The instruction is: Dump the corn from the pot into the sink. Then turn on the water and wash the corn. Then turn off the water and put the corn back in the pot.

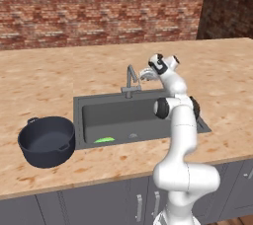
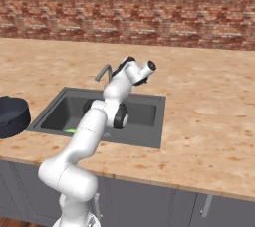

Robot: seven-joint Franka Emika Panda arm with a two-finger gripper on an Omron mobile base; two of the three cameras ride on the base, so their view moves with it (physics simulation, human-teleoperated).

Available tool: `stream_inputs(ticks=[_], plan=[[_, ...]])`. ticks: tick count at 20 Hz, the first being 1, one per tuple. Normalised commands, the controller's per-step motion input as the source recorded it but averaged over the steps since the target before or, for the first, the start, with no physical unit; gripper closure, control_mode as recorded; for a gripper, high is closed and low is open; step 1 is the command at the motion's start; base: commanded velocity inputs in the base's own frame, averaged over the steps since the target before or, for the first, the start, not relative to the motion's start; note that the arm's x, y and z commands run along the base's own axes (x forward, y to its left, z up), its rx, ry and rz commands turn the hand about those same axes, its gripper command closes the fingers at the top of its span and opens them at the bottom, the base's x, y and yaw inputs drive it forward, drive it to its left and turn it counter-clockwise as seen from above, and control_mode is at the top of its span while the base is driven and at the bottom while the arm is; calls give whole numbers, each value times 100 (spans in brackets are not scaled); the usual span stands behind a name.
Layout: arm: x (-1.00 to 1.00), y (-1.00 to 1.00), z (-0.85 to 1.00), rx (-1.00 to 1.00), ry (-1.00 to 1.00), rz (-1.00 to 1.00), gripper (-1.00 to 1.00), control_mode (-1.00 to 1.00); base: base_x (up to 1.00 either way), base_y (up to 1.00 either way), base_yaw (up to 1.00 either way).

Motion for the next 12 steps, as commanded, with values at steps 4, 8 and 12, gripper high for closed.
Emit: stream_inputs(ticks=[4,8,12], plan=[[-100,-37,100,0,-5,-6,-100,-100,0,0,0],[-100,-21,85,2,1,-10,-100,-100,0,0,0],[-100,0,54,11,18,-19,-100,-100,0,0,0]])
